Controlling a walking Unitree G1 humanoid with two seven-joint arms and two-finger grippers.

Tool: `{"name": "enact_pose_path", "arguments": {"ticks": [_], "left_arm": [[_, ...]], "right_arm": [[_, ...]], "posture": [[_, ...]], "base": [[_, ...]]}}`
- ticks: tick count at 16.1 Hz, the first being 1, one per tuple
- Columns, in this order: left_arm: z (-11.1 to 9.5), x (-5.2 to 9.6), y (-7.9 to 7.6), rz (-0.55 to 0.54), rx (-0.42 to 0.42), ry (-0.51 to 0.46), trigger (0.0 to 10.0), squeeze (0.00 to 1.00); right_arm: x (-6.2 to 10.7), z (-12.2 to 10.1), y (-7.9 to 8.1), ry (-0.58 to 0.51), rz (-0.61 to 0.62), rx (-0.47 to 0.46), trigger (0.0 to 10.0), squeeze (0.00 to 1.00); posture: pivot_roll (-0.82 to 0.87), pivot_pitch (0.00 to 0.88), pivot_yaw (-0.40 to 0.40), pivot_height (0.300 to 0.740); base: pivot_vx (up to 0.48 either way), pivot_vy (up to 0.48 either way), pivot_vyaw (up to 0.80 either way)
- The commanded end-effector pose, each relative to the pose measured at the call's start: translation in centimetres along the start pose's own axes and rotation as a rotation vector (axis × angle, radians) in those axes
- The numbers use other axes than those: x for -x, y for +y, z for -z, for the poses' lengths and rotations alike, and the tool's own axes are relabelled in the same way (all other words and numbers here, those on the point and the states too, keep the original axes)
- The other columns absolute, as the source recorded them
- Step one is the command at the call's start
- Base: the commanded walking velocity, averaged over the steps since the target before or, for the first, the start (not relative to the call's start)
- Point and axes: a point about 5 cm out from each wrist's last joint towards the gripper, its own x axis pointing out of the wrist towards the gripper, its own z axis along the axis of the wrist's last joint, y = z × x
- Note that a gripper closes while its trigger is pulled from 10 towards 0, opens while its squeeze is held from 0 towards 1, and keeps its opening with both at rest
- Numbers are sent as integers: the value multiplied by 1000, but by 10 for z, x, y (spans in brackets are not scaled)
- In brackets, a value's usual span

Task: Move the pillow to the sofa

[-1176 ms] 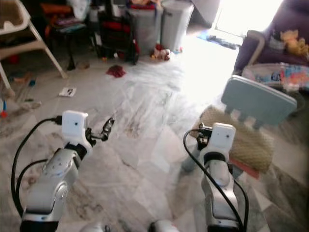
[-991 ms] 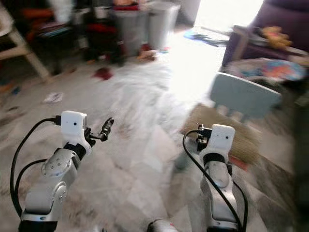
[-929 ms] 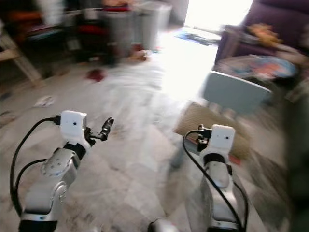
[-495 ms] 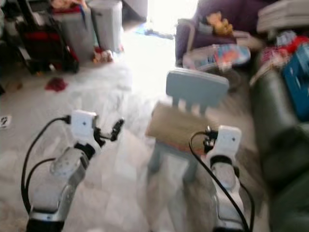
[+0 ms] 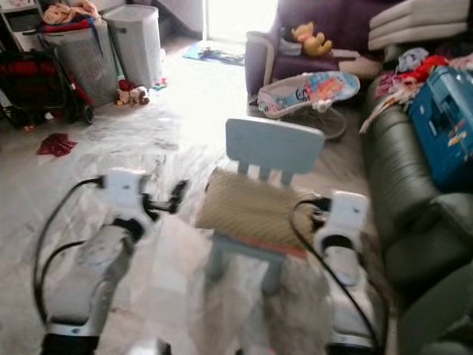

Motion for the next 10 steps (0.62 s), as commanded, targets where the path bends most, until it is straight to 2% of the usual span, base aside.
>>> {"name": "enact_pose_path", "arguments": {"ticks": [1, 2, 3, 5, 7, 10], "left_arm": [[-2, 1, 10, -52, -25, 7, 10000, 0], [-1, 1, 10, -56, -26, 15, 10000, 0], [0, 6, 11, -44, -63, 16, 10000, 0], [3, 19, 23, -72, -149, 15, 10000, 0], [8, 36, 38, -127, -178, 52, 10000, 0], [9, 46, 45, -145, -196, 70, 10000, 0]], "right_arm": [[-2, -3, 11, -1, -21, 23, 10000, 0], [-2, -5, 13, -29, -37, 63, 10000, 0], [1, -10, 16, -49, -64, -3, 10000, 0], [6, -9, 12, -49, -42, -31, 10000, 0], [18, -2, 7, -35, -83, -9, 10000, 0], [25, 3, 2, -20, -77, -3, 10000, 0]], "posture": [[-13, 0, -69, 740], [-14, 0, -68, 740], [-13, 0, -63, 740], [-17, 0, -54, 740], [-4, 0, -53, 740], [2, 0, -58, 740]], "base": [[0, 0, 0], [0, 0, 0], [0, 0, 0], [0, 0, 0], [0, 0, 0], [0, 0, 0]]}}
